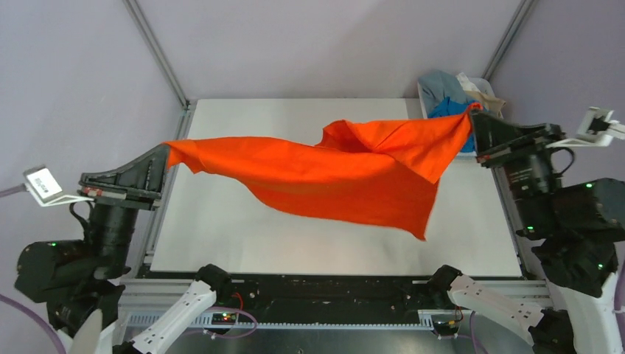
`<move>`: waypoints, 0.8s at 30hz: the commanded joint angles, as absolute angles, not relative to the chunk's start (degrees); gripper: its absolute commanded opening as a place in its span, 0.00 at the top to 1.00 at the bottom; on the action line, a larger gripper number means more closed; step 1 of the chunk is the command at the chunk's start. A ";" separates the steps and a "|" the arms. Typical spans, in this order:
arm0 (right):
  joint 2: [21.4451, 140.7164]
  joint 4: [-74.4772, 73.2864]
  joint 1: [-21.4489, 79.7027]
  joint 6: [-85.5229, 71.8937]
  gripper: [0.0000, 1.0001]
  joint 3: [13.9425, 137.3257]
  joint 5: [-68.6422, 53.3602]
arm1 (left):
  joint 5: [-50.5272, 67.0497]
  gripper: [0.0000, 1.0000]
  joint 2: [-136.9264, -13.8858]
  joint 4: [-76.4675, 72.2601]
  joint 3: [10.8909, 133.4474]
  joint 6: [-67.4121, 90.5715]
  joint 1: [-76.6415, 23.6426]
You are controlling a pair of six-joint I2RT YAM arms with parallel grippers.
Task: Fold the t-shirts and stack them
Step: Flatten out the tshirt
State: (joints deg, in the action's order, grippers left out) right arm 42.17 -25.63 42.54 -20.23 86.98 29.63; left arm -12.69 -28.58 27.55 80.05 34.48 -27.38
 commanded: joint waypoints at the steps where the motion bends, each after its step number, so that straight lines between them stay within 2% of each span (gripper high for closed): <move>1: 46.47 -24.80 42.85 -16.23 1.00 93.32 27.86 | -10.97 1.00 -32.77 27.41 83.66 31.13 -27.69; 4: 50.32 -25.85 42.87 -15.30 1.00 94.11 36.24 | -16.75 1.00 -35.13 27.37 82.54 31.12 -27.71; 8: 57.02 -25.95 40.64 -14.57 1.00 90.09 44.62 | -32.37 1.00 -41.59 27.44 77.04 31.96 -27.63; 10: 61.37 -27.12 35.63 -17.78 1.00 87.88 40.21 | -38.19 0.99 -46.73 27.70 73.53 33.30 -27.21; 11: 63.03 -27.30 30.29 -20.86 1.00 87.14 33.83 | -38.70 0.99 -50.75 27.74 72.18 34.01 -26.61; 13: 69.18 -24.07 23.54 -23.53 1.00 84.29 25.86 | -34.02 0.96 -57.39 27.72 68.38 37.22 -22.34; 15: 79.75 -20.43 19.64 -24.31 1.00 82.26 19.24 | -26.85 0.88 -65.14 27.77 65.22 40.33 -16.76; 16: 82.55 -19.31 17.74 -24.86 1.00 81.87 17.05 | -23.46 0.76 -67.94 27.75 63.98 41.13 -13.75; 17: 88.44 -17.22 17.05 -25.26 1.00 81.85 12.52 | -21.97 0.58 -73.30 27.72 63.72 41.22 -11.46; 18: 90.94 -16.39 15.82 -26.64 0.90 81.90 10.66 | -19.55 0.48 -75.72 27.72 63.54 41.07 -10.65; 19: 95.88 -14.62 15.25 -27.25 0.77 82.09 7.56 | -18.03 0.24 -80.15 27.72 63.96 40.88 -9.63; 20: 98.08 -13.95 14.32 -28.52 0.53 82.35 6.37 | -17.54 0.15 -82.04 27.74 64.32 40.54 -9.43; 21: 101.71 -13.46 13.97 -29.11 0.45 83.28 4.80 | -16.38 0.04 -85.40 27.77 65.45 40.40 -9.23; 22: 103.06 -13.71 13.51 -29.51 0.28 83.83 4.29 | -15.66 0.02 -87.68 27.68 65.95 40.05 -9.19; 23: 104.96 -14.11 13.39 -29.52 0.21 85.29 4.46 | -14.46 0.01 -88.53 27.62 67.20 39.83 -9.22; 24: 105.48 -15.15 13.43 -29.13 0.08 85.89 5.22 | -14.04 0.01 -89.81 27.65 67.83 39.66 -9.22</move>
